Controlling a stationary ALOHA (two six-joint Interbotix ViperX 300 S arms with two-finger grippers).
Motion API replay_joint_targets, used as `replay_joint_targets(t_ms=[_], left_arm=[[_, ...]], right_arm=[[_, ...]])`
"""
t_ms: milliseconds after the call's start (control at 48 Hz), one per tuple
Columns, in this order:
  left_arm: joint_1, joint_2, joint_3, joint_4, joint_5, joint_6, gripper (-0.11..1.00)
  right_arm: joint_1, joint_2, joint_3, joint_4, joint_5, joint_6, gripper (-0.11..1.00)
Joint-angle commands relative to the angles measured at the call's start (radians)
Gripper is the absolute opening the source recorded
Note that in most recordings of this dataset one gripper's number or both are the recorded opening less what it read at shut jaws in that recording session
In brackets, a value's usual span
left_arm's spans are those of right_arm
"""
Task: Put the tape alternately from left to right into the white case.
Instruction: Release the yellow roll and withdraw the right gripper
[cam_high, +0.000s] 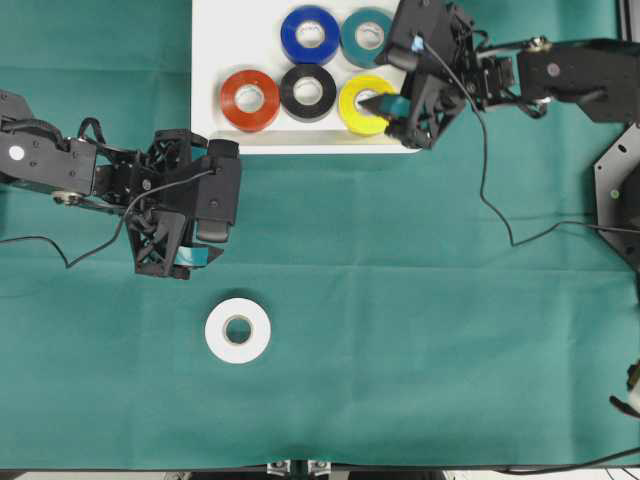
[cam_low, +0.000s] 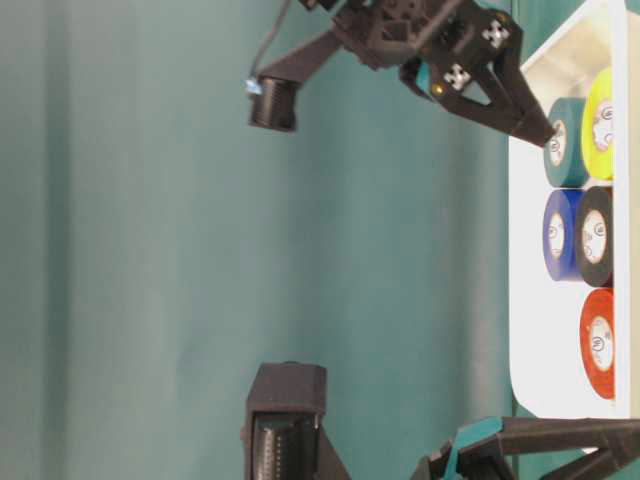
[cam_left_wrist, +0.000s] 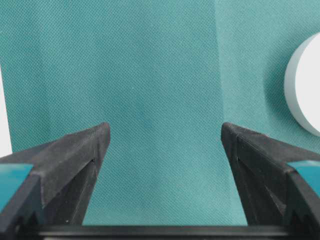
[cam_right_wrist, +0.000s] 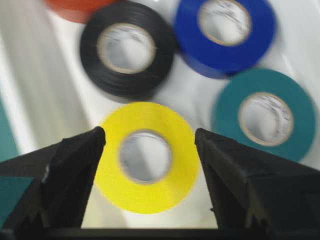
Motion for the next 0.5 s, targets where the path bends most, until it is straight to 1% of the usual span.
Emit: replay_joint_targets(t_ms=[0, 334, 479], left_arm=[[-0.003, -0.017, -0.009, -0.002, -0.006, -0.002, 0.72], [-0.005, -0.018, -0.011, -0.002, -0.008, -0.002, 0.72], [-0.006, -0.018, -0.011, -0.002, -0.006, -0.002, 0.72]], right_arm=[[0.028, -0.049, 0.003, -0.003, -0.008, 0.002, 0.79], [0.132, -0.12, 0.048, -0.003, -0.008, 0.002, 0.79], [0.193, -0.14, 0.069, -0.003, -0.008, 0.002, 0.79]])
